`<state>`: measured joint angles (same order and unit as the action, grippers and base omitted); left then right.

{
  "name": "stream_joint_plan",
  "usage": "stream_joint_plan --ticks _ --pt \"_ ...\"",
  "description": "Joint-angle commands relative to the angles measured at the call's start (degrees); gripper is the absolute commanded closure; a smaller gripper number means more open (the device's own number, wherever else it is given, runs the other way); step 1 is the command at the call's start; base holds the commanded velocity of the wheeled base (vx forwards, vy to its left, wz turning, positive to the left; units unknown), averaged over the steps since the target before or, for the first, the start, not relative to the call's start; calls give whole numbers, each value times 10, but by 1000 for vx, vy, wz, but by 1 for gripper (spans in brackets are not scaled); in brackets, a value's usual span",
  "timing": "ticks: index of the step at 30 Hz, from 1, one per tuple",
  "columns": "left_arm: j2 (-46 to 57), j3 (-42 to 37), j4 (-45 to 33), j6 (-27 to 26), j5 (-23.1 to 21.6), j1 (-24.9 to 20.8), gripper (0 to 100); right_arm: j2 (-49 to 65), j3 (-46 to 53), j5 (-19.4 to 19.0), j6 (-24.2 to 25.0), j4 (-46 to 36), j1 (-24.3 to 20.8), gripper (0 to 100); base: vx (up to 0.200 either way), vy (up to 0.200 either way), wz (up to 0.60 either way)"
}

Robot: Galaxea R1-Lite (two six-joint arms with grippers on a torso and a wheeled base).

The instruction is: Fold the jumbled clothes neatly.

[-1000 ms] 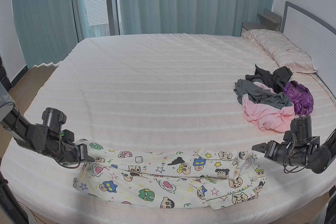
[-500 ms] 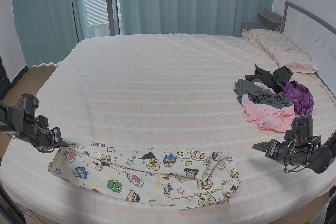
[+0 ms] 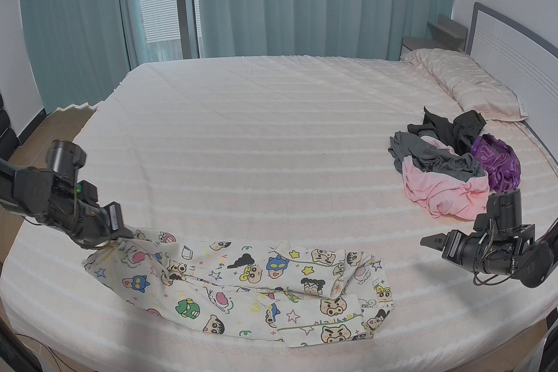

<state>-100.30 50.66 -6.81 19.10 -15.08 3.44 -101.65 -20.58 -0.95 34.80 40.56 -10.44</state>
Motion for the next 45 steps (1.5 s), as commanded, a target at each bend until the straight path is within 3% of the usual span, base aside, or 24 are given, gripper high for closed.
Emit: stream_joint_plan --ticks 1,6,13,20,29,37,38,45 --pt "24 4 5 134 109 -240 100 9 0 0 -1 -1 0 0 0 0 0" --pt "-32 74 11 254 158 -358 100 13 0 -3 -2 -2 -1 0 0 0 0" --pt "-123 168 11 321 179 -447 100 13 1 -4 -3 -2 0 0 0 0 0" --pt "-147 210 18 343 166 -482 100 13 1 -3 -4 -2 -1 0 0 0 0" --pt "-166 211 143 344 147 -497 100 14 1 -3 -4 -2 0 0 0 0 0" --pt "-170 207 193 351 138 -497 100 17 0 -3 -5 -2 0 0 0 0 0" --pt "-170 206 199 353 136 -498 0 17 0 -3 -5 -2 0 0 0 0 0" --pt "-169 207 205 381 135 -505 0 17 0 -3 -5 -2 0 0 0 0 0"
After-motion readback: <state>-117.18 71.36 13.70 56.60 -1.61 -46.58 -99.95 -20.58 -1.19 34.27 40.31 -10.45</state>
